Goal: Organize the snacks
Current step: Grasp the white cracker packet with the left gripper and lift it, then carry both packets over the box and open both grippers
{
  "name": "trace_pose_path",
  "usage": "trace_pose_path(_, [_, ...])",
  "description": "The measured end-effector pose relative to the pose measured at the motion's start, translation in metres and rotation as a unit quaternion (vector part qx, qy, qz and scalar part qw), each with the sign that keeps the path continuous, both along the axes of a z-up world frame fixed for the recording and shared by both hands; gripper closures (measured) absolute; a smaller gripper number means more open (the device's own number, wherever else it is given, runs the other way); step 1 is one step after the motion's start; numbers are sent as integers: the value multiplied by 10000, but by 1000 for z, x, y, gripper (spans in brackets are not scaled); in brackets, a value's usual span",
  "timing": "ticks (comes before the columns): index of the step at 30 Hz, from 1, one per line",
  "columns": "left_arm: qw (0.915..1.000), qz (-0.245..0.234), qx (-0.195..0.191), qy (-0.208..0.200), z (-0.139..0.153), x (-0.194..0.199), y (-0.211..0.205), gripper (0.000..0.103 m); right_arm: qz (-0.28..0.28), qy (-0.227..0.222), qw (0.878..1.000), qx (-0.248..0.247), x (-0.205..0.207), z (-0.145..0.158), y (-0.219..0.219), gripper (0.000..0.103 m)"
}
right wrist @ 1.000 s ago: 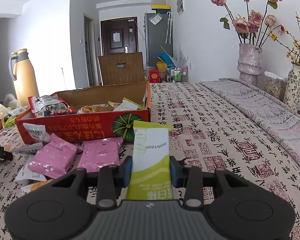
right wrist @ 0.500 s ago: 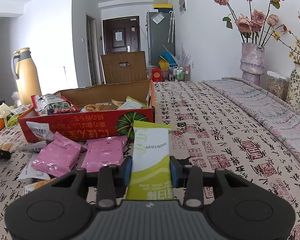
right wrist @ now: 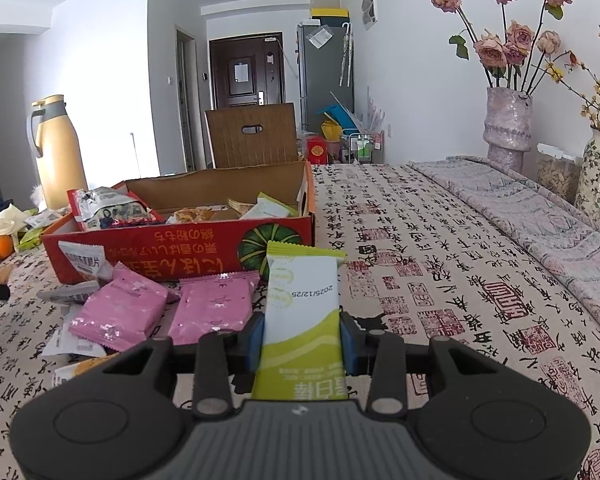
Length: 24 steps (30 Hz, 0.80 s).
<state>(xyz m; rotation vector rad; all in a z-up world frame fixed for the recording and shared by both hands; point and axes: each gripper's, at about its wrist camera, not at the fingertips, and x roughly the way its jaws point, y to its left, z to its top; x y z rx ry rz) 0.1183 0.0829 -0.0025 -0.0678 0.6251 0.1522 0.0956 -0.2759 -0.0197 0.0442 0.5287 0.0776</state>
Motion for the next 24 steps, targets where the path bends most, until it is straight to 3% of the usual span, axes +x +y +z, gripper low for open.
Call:
trace_pose_path(11, [9977,-395,-104,-538,33,-2,-35,50,109,-213,9997,42,6,14,6,66])
trace_pose_path(24, [9937,-770,-54,-807,52,19,-74,50,264,-555,9979,212,37,36,17,66])
